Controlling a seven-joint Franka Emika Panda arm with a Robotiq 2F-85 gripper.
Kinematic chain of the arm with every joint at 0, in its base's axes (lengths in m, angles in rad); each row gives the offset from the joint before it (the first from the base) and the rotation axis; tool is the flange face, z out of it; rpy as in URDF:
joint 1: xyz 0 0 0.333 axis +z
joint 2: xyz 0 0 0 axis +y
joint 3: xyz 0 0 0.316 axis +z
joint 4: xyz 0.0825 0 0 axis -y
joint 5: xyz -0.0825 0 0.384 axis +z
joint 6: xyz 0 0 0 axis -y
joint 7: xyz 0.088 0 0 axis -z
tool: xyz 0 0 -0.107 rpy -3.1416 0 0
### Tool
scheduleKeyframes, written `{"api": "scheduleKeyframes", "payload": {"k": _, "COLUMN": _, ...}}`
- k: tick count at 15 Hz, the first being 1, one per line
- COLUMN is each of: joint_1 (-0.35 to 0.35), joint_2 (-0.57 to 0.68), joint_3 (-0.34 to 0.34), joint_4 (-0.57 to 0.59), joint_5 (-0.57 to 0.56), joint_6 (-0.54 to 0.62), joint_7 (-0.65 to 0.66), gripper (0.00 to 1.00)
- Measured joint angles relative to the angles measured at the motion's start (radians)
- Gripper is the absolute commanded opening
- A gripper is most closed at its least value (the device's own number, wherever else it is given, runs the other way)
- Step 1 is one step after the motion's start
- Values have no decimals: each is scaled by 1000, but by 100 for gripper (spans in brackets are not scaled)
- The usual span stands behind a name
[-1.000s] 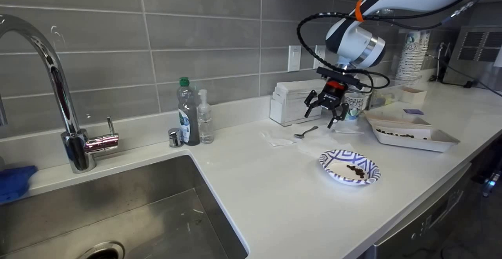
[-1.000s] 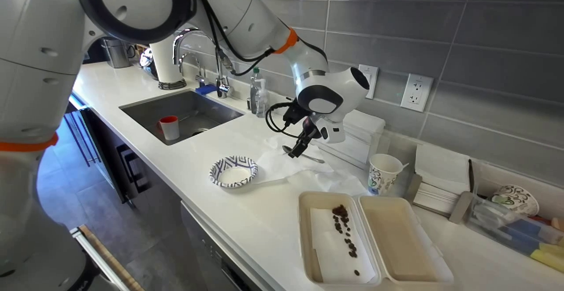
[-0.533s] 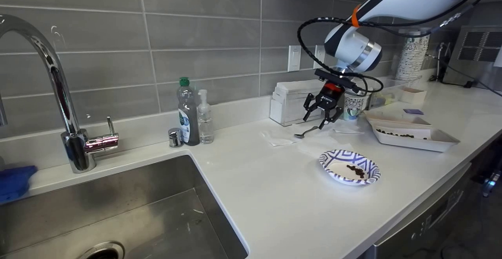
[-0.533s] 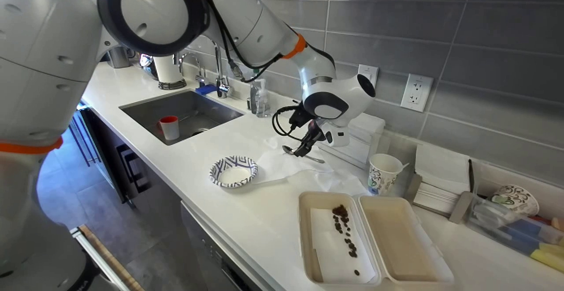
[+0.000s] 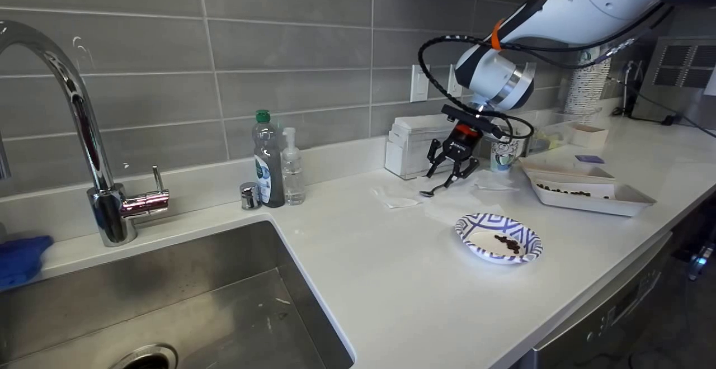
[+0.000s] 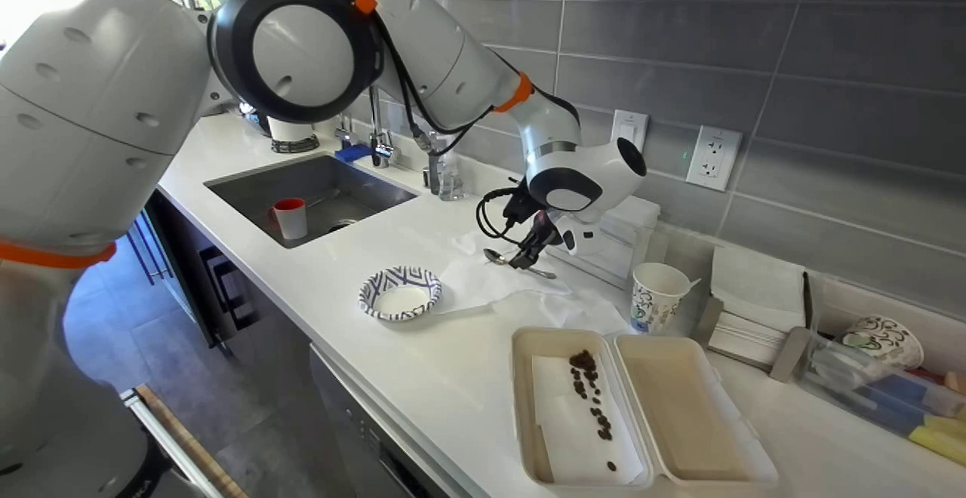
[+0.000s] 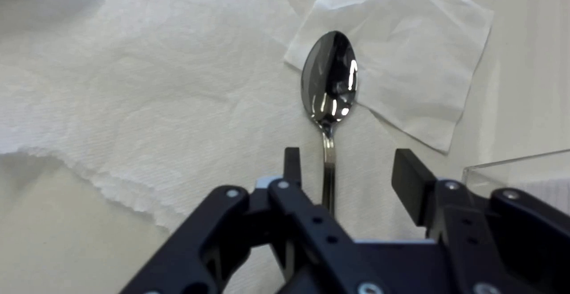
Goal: Pick up the spoon from the counter and scoop some of the contents in the bowl and pour them in the cup
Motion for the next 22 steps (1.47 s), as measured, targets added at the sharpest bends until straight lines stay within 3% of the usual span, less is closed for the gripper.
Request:
{"api": "scheduleKeyframes", "payload": {"k": 1, "joint_1": -2, "joint_2": 11, "joint_3": 1, "joint_4": 12, "joint_5": 0, "joint_6": -1, "joint_7": 0, "gripper": 37}}
{"api": "scheduleKeyframes", "payload": {"k": 2, "joint_1": -4, "joint_2": 22, "joint_3": 3, "joint_4": 23, "joint_5": 0, "joint_6": -3, "joint_7": 0, "gripper": 22}}
{"api": "scheduleKeyframes", "payload": {"k": 7, "joint_1": -10, "joint_2": 55, "joint_3": 7, "joint_4": 67, "joint_5": 0, "joint_6": -44, "joint_7": 5, "gripper": 0}}
{"api": "scheduleKeyframes", "payload": {"k": 8, "joint_1": -11, "joint_2": 57, "joint_3": 7, "joint_4": 73, "joint_5": 0, "joint_6": -52, "joint_7": 7, "gripper": 0}}
{"api": "scheduleKeyframes", "payload": {"k": 10, "joint_1": -14, "joint_2": 58, "joint_3": 8, "joint_4": 85, "joint_5": 1, "joint_6": -75, "joint_7": 11, "gripper": 18}}
{"api": "scheduleKeyframes", "payload": {"k": 15, "joint_1": -22, "joint_2": 76, "joint_3": 8, "joint_4": 102, "joint_5": 1, "joint_6": -119, "joint_7": 15, "gripper": 39}}
{"api": "scheduleKeyframes", "payload": {"k": 16, "joint_1": -23, "joint_2": 82, "joint_3": 8, "joint_4": 104, "joint_5": 1, "joint_6": -121, "joint_7": 15, "gripper": 34}}
{"api": "scheduleKeyframes", "payload": {"k": 20, "joint_1": -27, "joint_2": 98, "joint_3": 8, "joint_4": 124, "joint_5": 1, "joint_6": -132, "joint_7": 15, "gripper": 28}}
{"api": "scheduleKeyframes", "payload": {"k": 22, "joint_1": -28, "joint_2": 101, "joint_3": 8, "joint_4": 129, "joint_5": 1, "joint_6": -133, "joint_7": 15, "gripper": 15}}
